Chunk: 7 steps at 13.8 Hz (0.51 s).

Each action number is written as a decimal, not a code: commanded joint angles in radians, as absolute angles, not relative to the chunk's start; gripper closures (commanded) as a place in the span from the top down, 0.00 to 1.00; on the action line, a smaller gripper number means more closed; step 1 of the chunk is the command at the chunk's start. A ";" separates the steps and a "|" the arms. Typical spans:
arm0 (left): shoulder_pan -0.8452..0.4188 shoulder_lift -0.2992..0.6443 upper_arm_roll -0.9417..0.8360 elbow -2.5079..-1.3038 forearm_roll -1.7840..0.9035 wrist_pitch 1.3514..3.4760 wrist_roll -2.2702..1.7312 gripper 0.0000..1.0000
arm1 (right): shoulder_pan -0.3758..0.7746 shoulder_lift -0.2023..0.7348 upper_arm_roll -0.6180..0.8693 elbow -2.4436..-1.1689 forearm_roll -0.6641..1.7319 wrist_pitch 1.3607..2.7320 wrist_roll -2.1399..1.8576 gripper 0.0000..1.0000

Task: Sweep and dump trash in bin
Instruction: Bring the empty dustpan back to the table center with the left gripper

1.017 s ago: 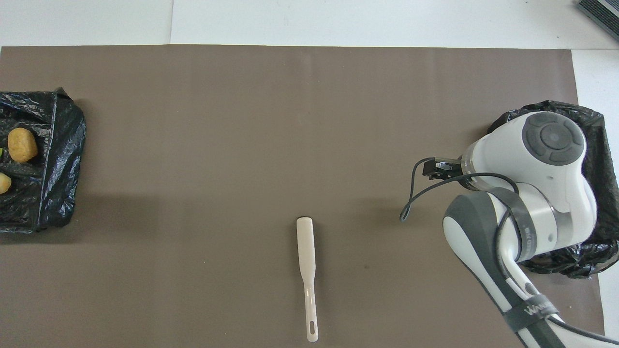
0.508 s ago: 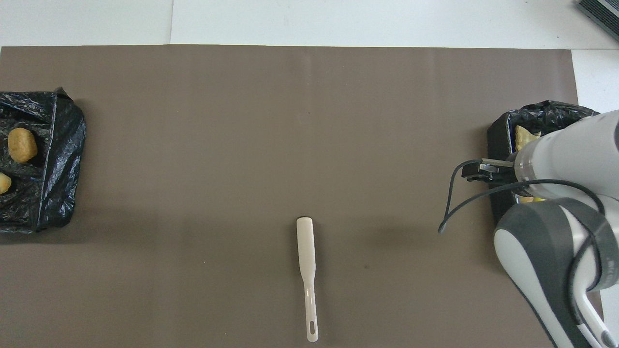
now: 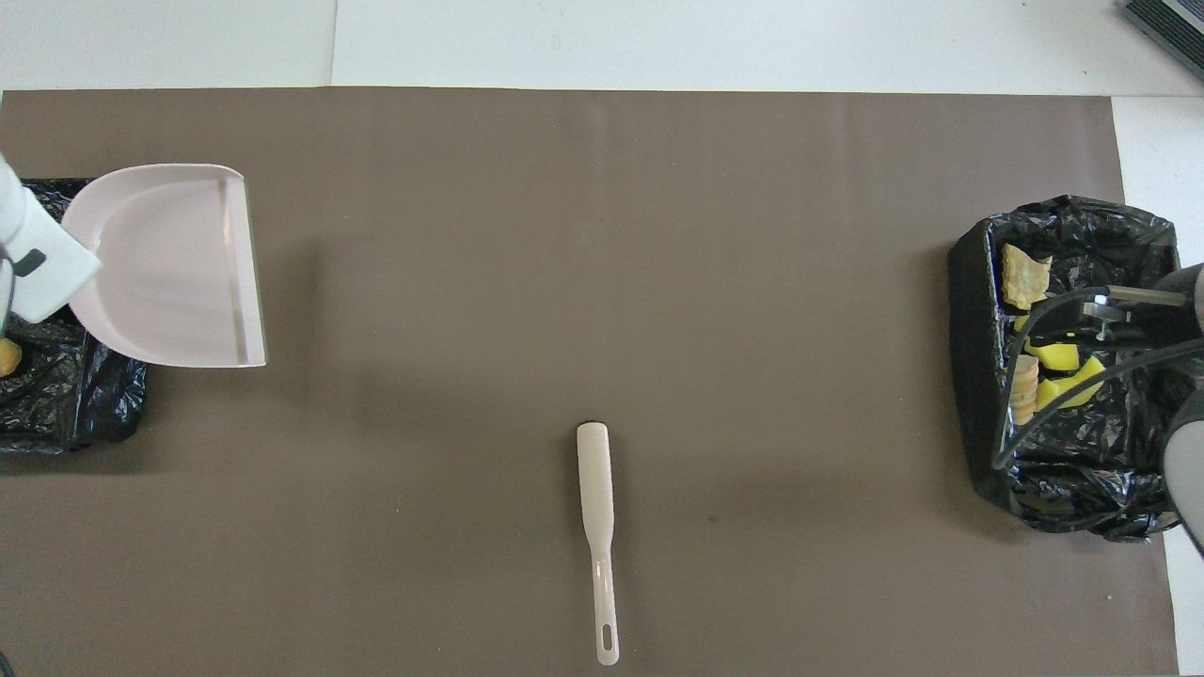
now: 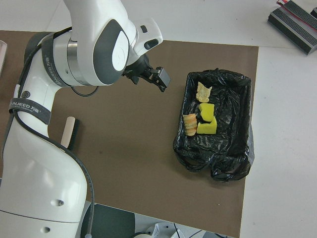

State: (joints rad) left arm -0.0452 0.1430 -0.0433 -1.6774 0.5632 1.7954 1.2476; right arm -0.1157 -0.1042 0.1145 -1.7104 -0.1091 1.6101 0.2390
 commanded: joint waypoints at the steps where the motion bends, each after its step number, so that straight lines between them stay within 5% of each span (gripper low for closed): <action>1: -0.150 0.162 -0.026 -1.721 0.519 1.760 1.042 0.00 | -0.100 -0.109 0.042 -1.643 -0.098 1.525 0.129 1.00; 4: -0.257 0.190 -0.026 -1.740 0.390 1.759 0.745 0.00 | 0.006 -0.110 -0.126 -1.585 -0.091 1.454 0.046 1.00; 7: -0.345 0.212 -0.026 -1.735 0.322 1.775 0.562 0.00 | -0.032 -0.156 -0.097 -1.662 -0.022 1.469 0.041 1.00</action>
State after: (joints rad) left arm -0.3042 0.2179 -0.0471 -1.7300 0.3653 1.7715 0.6529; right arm -0.0187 -0.1316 -0.1185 -1.6051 -0.0611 1.4678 0.0634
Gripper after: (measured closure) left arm 0.674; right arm 0.000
